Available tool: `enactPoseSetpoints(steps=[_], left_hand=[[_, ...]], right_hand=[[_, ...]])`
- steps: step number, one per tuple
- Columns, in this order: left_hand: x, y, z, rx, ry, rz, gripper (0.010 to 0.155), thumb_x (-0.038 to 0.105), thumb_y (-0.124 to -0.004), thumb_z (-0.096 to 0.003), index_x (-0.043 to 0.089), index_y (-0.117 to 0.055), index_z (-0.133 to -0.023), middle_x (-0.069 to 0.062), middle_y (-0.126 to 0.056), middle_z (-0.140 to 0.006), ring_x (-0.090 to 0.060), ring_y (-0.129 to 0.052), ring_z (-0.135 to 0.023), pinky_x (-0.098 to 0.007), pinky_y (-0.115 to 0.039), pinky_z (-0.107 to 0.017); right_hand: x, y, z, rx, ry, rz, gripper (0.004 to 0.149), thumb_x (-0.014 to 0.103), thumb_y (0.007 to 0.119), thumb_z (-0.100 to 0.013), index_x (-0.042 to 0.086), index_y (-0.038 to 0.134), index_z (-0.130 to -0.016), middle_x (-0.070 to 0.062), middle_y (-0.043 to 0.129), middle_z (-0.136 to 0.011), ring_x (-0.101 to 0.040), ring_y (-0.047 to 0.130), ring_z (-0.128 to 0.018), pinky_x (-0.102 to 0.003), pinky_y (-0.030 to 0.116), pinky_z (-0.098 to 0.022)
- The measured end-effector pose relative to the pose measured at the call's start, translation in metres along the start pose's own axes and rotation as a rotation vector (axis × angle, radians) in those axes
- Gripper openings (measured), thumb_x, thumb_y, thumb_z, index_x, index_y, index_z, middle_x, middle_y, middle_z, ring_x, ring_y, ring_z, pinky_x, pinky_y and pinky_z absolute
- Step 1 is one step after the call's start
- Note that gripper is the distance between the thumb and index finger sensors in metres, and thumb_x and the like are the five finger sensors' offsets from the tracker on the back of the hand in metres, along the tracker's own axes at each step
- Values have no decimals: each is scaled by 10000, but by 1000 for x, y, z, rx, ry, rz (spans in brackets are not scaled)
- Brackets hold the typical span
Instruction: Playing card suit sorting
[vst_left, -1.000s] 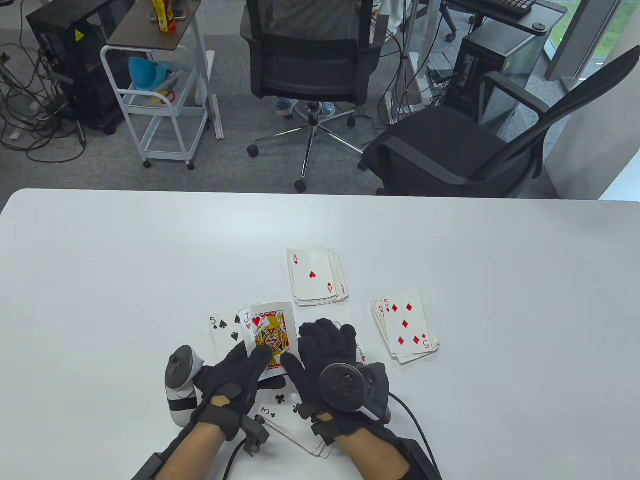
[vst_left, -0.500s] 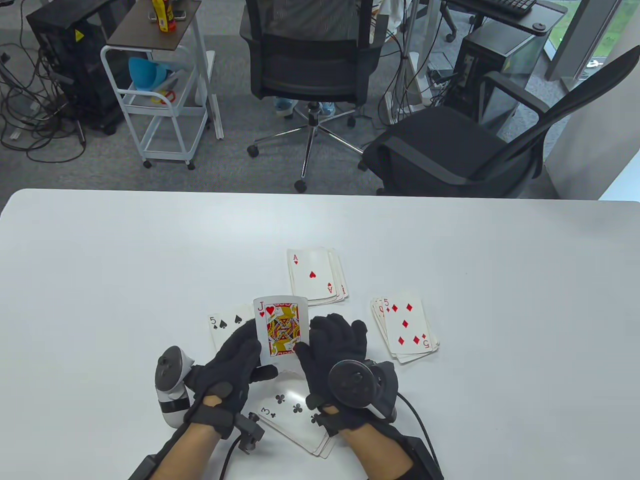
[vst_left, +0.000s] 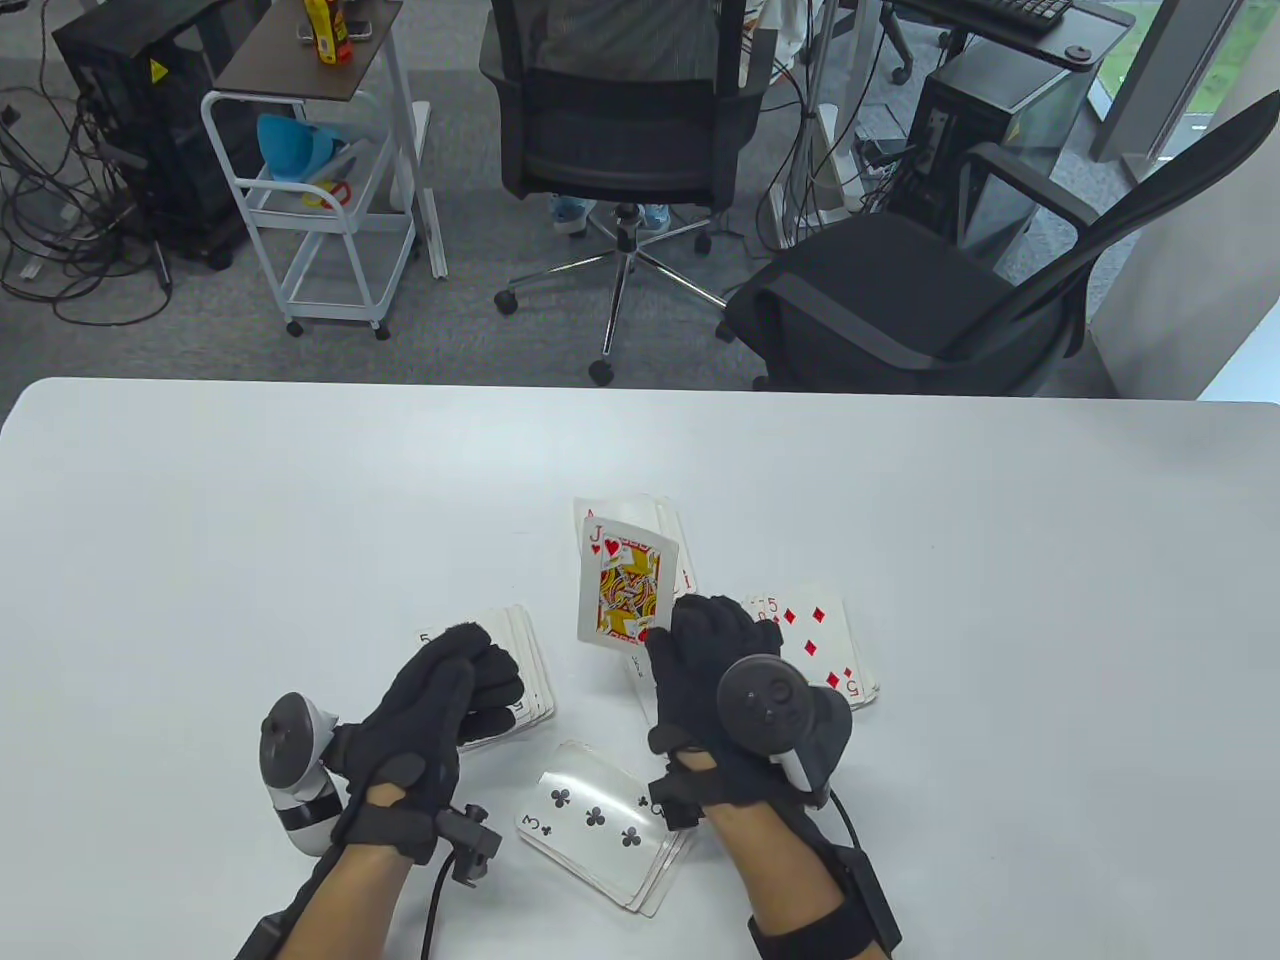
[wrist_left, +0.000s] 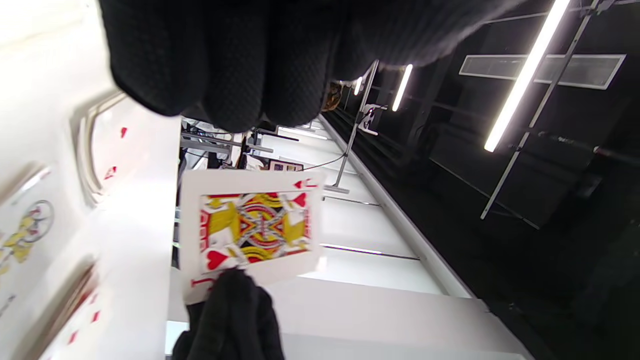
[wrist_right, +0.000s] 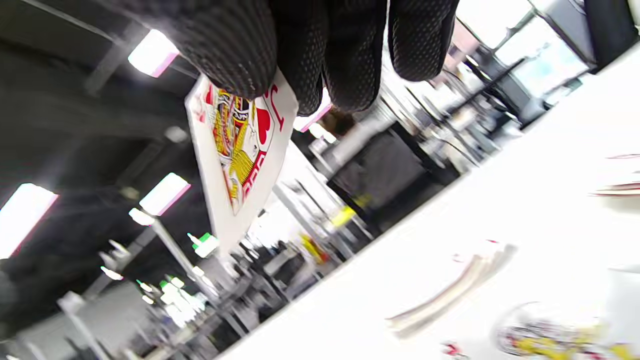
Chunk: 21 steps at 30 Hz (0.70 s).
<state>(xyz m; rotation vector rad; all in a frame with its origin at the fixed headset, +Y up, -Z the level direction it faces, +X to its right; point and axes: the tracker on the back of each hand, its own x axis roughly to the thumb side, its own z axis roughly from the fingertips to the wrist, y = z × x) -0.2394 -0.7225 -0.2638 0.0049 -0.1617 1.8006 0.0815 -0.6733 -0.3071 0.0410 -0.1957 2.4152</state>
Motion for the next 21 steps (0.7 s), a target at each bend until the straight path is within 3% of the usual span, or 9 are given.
enactPoseSetpoints(steps=[5,8,12,17,21], left_hand=[[6,6,1,17,-18,32,524,477,-745,-546,225,-683,-1002,-26,-867,-947,-300,-940,-800,-419,-895,-519],[7,7,1,4,-19,29,526,477,-745,-547,221,-684,-1003,-28,-868,-946,-303,-940,-799,-420,-895,-519],[8,10,-1,5,-24,32,521,477,-741,-549,220,-690,-999,-27,-872,-942,-300,-944,-796,-419,-897,-517],[5,9,-2,-10,-5,12,513,474,-741,-549,212,-707,-989,-32,-885,-929,-302,-953,-784,-420,-901,-508],[5,4,-3,-34,-8,3,509,474,-742,-550,207,-718,-982,-30,-894,-920,-301,-961,-774,-419,-905,-502]], right_hand=[[-12,3,-56,54,119,156,375,333,781,-566,123,803,-876,-213,609,-1064,-517,455,-1019,-765,266,-661],[-20,20,-84,212,193,203,368,351,753,-578,146,805,-879,-228,560,-1086,-526,397,-1028,-765,235,-655],[-18,42,-109,238,221,224,367,346,763,-573,127,820,-861,-229,569,-1082,-522,396,-1030,-764,236,-658],[-13,79,-135,379,298,313,367,344,776,-571,109,830,-847,-235,538,-1091,-521,338,-1040,-764,224,-656],[-1,102,-145,310,306,535,376,334,793,-565,74,822,-835,-230,536,-1090,-515,339,-1042,-759,225,-663]])
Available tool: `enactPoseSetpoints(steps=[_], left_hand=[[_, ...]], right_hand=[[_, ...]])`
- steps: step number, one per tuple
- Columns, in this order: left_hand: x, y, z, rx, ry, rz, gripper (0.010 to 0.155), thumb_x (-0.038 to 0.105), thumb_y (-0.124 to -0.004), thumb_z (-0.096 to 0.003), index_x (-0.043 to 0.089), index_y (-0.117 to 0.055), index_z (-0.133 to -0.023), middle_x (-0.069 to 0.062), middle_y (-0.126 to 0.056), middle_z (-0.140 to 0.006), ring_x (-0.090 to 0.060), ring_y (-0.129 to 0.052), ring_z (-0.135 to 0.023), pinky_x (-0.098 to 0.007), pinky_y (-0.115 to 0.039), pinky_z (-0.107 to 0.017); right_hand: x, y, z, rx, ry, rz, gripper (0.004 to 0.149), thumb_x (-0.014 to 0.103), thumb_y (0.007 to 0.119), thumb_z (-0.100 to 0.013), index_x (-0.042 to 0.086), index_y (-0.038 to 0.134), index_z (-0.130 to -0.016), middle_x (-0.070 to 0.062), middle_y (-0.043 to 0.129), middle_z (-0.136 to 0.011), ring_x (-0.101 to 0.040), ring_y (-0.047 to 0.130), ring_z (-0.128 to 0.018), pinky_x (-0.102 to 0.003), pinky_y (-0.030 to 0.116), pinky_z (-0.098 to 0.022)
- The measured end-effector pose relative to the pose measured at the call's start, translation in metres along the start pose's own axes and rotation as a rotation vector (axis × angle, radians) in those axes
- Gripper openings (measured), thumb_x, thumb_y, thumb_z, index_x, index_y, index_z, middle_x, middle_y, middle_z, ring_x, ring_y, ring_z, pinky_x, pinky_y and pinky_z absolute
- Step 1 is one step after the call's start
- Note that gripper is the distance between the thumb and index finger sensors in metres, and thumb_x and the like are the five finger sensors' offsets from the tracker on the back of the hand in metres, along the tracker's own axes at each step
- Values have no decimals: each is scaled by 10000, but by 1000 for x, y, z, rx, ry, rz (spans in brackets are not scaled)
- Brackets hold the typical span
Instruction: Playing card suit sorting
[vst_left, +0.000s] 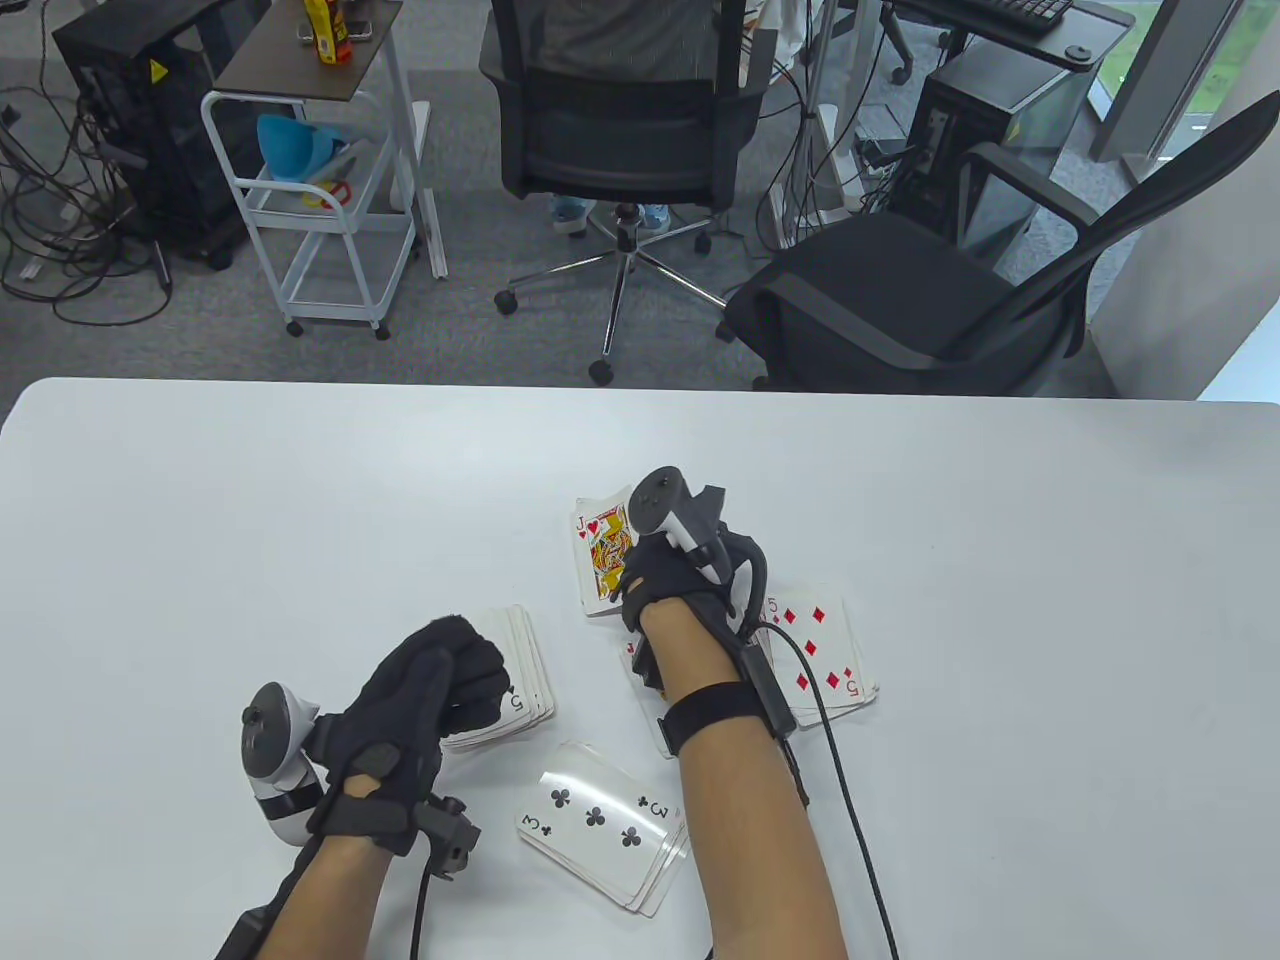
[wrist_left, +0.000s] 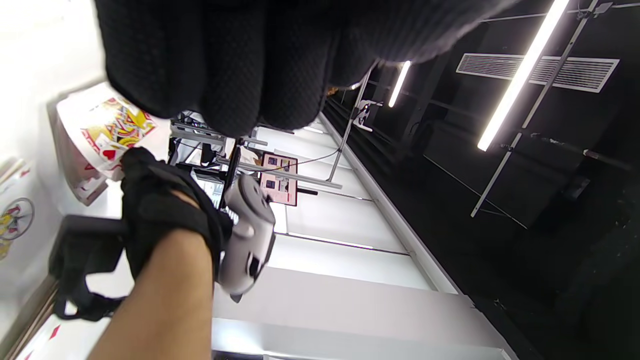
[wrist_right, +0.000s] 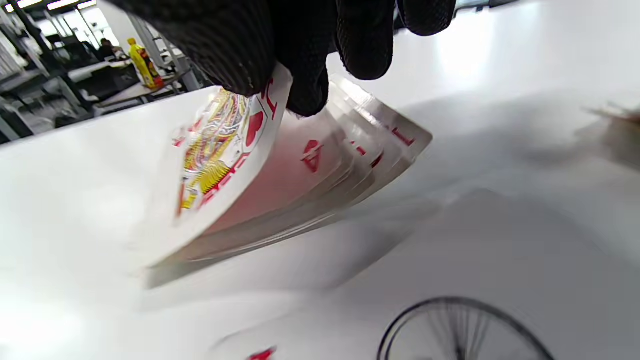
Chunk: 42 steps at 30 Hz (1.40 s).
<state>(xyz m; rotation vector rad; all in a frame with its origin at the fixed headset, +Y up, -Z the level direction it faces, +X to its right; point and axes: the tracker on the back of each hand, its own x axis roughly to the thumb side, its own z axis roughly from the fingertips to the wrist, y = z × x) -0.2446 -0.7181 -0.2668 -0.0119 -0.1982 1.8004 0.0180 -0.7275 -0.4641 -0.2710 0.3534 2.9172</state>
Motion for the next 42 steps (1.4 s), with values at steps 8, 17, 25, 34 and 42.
enactPoseSetpoints(steps=[8,17,25,34,42], left_hand=[[2,-2,2,1,-11,-15,514,471,-753,-548,212,-706,-989,-25,-881,-933,-300,-949,-790,-420,-899,-513],[2,-6,1,-33,1,-52,576,484,-822,-528,235,-654,-1019,-24,-825,-986,-302,-898,-852,-430,-874,-549],[-2,-20,5,-38,-22,-280,626,514,-841,-510,241,-632,-1034,-27,-745,-1047,-329,-749,-958,-475,-779,-638],[-1,-38,4,-119,-54,-703,673,565,-825,-502,281,-604,-1071,10,-548,-1153,-281,-414,-1092,-527,-428,-769],[-7,-49,0,-227,30,-1108,715,631,-810,-490,323,-579,-1093,55,-360,-1199,-254,-218,-1110,-536,-216,-765]], right_hand=[[10,14,-2,-120,26,259,430,371,856,-535,95,768,-854,-218,510,-1097,-503,329,-1047,-754,232,-668],[-9,-30,56,-268,-205,143,459,416,819,-552,124,752,-899,-212,519,-1101,-504,354,-1044,-756,241,-667],[-56,-31,136,-213,-461,-161,534,490,755,-568,116,729,-949,-236,512,-1108,-523,351,-1039,-757,249,-664],[-83,-14,172,-225,-596,-234,575,509,742,-574,148,679,-1017,-222,504,-1132,-528,349,-1047,-759,265,-668],[-82,6,169,-205,-634,-144,613,527,735,-572,192,613,-1071,-205,475,-1156,-520,325,-1059,-756,272,-671]])
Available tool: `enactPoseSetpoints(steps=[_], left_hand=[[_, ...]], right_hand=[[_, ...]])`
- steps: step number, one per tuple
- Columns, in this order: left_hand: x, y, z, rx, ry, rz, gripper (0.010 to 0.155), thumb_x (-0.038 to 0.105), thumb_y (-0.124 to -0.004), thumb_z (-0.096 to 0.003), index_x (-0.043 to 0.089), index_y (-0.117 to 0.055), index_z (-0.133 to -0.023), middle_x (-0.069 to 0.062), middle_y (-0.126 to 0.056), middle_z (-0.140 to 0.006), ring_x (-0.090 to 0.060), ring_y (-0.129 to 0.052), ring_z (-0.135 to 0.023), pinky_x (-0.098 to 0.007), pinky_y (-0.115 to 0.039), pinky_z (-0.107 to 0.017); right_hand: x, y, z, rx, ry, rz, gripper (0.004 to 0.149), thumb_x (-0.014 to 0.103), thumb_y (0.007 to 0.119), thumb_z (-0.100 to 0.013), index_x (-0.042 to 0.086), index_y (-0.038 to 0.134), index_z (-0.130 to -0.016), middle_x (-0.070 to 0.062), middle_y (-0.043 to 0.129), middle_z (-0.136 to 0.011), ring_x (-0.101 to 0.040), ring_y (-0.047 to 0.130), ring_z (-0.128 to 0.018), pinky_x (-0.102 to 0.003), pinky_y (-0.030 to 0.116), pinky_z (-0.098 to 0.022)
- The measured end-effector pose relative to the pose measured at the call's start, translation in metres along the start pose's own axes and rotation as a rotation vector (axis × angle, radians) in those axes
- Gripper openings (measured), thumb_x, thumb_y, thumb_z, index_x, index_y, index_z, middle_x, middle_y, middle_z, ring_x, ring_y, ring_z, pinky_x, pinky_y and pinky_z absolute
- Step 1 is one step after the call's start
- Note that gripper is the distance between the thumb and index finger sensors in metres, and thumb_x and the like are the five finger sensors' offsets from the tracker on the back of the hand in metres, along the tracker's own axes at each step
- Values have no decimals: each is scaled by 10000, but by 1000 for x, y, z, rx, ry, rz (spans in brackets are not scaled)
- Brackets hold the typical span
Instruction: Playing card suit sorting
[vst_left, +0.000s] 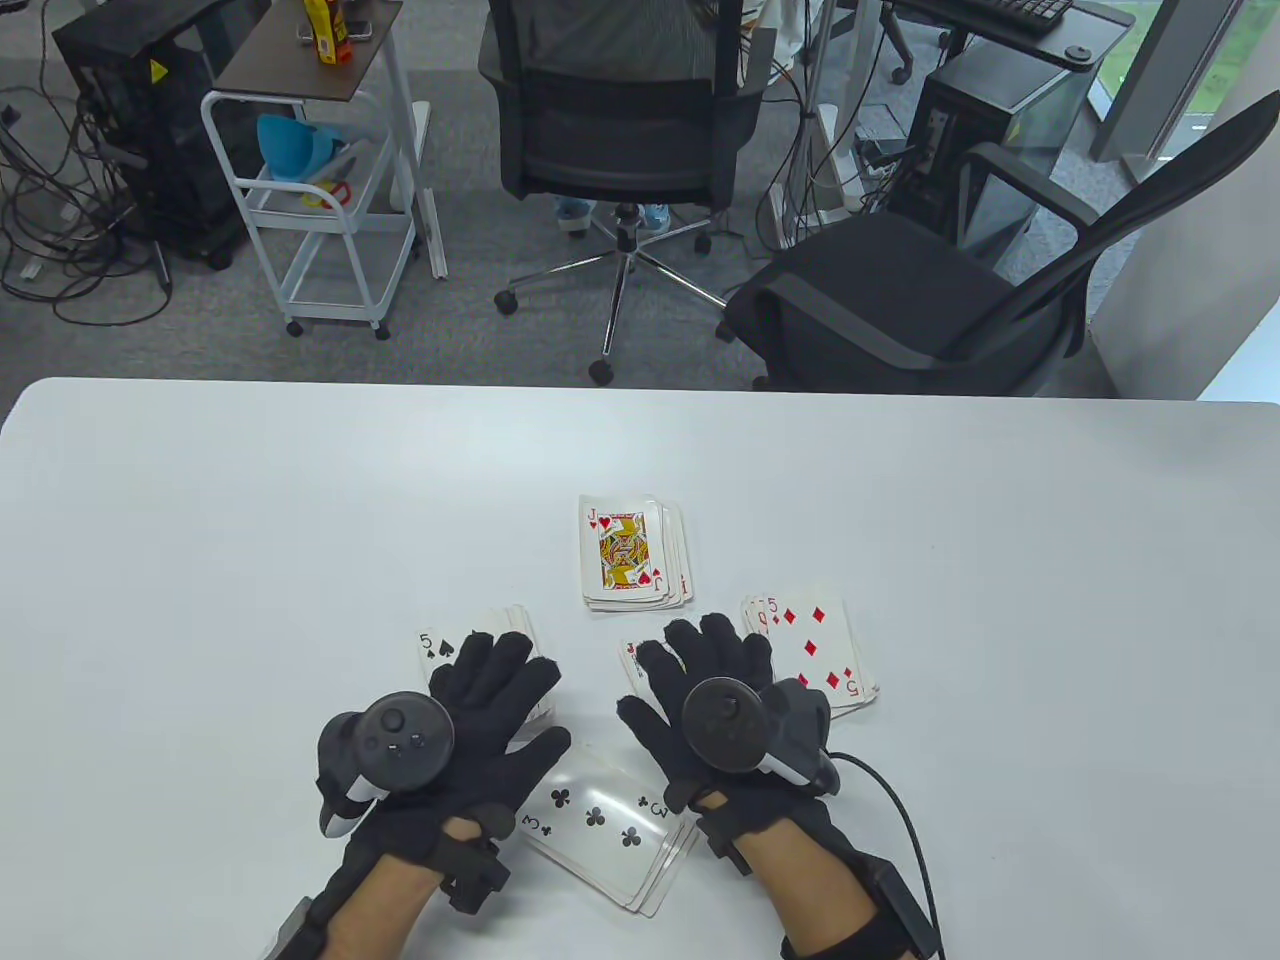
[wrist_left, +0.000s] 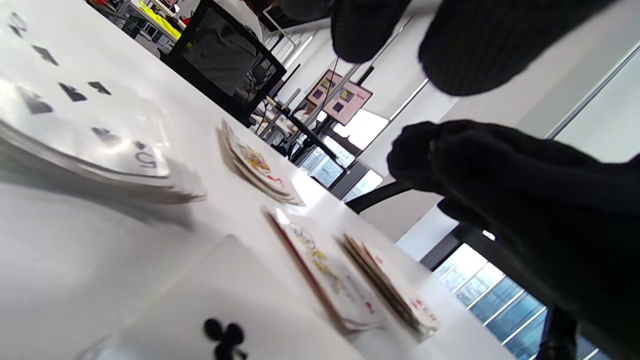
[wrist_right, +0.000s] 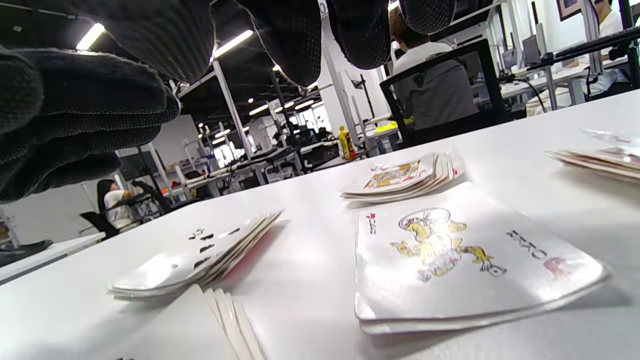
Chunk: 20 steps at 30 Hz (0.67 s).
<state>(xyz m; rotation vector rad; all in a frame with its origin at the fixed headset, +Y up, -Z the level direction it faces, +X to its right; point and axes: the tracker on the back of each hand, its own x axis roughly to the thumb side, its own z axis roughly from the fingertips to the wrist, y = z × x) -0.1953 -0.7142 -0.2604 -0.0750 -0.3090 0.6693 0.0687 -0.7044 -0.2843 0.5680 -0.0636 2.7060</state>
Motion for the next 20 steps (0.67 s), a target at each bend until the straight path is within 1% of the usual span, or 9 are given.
enactPoseSetpoints(steps=[2,4,8,13,16,20], left_hand=[[-1,-2,-2,-12,4,-17,726,636,-809,-490,328,-562,-1099,56,-347,-1201,-251,-207,-1109,-537,-203,-762],[-1,-5,-3,-37,3,5,742,637,-809,-490,333,-531,-1107,57,-334,-1202,-250,-194,-1108,-535,-187,-759],[2,-12,-6,-74,-3,-44,794,649,-807,-489,349,-436,-1123,55,-295,-1206,-248,-168,-1107,-533,-166,-757],[5,-20,-8,-111,-9,-51,806,648,-799,-493,350,-399,-1127,45,-281,-1206,-255,-158,-1105,-535,-161,-755],[7,-21,-7,-107,-13,-60,802,646,-790,-495,350,-393,-1126,43,-283,-1206,-257,-164,-1104,-534,-168,-756],[7,-21,-6,-90,-6,-20,787,634,-780,-502,338,-401,-1125,38,-294,-1204,-259,-174,-1104,-531,-178,-758]], right_hand=[[-1,4,0,6,0,7,623,534,734,-571,198,601,-1079,-200,468,-1161,-518,320,-1061,-761,250,-664],[-2,5,1,8,0,14,632,543,732,-569,206,590,-1084,-199,458,-1166,-519,315,-1062,-765,234,-659],[-4,8,2,10,3,17,643,551,729,-568,210,573,-1091,-201,438,-1169,-516,302,-1064,-765,230,-658],[-8,13,5,31,7,22,653,554,727,-567,210,559,-1095,-208,426,-1168,-516,294,-1063,-764,229,-659],[-10,14,7,40,7,20,652,554,725,-568,207,560,-1095,-209,427,-1167,-517,293,-1062,-764,230,-659],[-15,14,10,44,20,2,649,551,724,-568,204,563,-1092,-215,431,-1164,-518,293,-1060,-764,230,-657]])
